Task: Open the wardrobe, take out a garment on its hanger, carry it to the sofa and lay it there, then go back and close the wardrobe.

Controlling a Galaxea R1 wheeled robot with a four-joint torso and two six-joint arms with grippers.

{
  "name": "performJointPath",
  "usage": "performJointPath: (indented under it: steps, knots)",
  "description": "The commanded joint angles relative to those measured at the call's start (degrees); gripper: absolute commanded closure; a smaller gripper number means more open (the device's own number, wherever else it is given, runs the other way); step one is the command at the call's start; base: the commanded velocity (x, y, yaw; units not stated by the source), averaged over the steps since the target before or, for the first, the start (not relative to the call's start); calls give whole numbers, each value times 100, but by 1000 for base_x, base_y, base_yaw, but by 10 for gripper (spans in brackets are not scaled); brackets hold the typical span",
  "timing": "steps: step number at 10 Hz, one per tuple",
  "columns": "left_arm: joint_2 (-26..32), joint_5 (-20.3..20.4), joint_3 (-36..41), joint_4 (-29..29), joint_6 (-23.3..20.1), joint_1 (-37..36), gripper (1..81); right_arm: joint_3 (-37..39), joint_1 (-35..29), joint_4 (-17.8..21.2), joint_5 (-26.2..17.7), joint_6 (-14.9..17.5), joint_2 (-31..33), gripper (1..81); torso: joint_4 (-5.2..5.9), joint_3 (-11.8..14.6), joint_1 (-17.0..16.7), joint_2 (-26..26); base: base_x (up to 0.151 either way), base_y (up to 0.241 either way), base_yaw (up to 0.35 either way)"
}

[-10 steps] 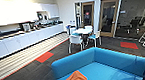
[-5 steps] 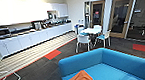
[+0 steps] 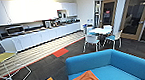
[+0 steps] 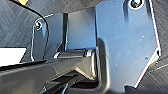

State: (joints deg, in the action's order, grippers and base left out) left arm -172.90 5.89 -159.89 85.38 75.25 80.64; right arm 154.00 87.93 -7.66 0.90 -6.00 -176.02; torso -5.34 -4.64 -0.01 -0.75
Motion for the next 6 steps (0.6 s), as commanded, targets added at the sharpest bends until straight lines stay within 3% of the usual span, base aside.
performJointPath:
  steps: [1,6]
  knots:
    - [-35,-246,-16,75,-11,-255,10,-29,-227,-25,-336,20,-59,10,0,0,1,0,0,0,255]
    - [-61,-255,-16,84,-19,-194,10,-29,-218,-25,-328,20,-67,10,0,0,1,0,0,0,256]
